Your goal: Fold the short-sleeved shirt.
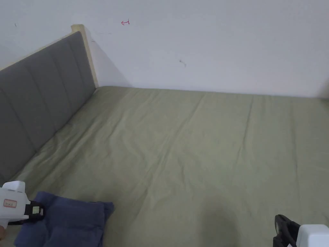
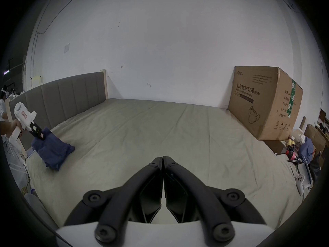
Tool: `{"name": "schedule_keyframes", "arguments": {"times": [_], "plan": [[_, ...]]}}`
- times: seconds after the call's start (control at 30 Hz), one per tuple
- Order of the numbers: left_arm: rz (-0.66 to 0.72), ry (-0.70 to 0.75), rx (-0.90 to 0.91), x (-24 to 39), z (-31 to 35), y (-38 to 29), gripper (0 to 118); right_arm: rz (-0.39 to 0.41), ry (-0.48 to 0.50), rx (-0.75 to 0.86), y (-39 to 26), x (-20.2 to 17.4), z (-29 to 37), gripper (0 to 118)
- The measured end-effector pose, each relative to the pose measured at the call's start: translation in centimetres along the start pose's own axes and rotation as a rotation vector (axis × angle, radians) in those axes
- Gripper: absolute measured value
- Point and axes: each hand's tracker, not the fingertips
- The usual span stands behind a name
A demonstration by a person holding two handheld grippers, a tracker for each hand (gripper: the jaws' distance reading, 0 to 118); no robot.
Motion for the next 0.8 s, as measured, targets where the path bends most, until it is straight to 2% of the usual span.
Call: {"name": "schedule_keyframes", "arguments": {"times": [0.23, 0.3, 0.37, 0.43, 0.47, 0.5, 0.8], "plan": [[0.018, 0.036, -0.065, 0.1, -3.6, -0.4, 14, 0.005, 0.007, -0.015, 0.1, -0.8, -1.2, 0], [0.048, 0.029, -0.064, -0.1, -3.5, -0.4, 21, 0.007, 0.005, -0.017, 0.1, -0.7, -1.2, 0], [0.077, 0.066, -0.060, -0.2, -3.2, -0.3, 46, 0.010, 0.003, -0.017, 0.2, -0.6, -1.0, 0], [0.083, 0.069, -0.041, 0.0, -2.0, -0.3, 87, 0.010, 0.004, -0.013, 0.3, -0.2, -0.6, 0], [0.082, 0.067, -0.021, 0.3, -1.1, -0.4, 99, 0.008, 0.002, -0.008, 0.5, -0.1, -0.3, 0], [0.082, 0.053, 0.015, 0.5, -0.1, -0.2, 105, 0.005, 0.003, -0.002, 0.7, 0.1, 0.1, 0], [0.019, -0.027, 0.273, 6.2, 12.4, -0.1, 106, -0.035, 0.007, 0.155, 5.6, 2.8, 5.8, 0]]}}
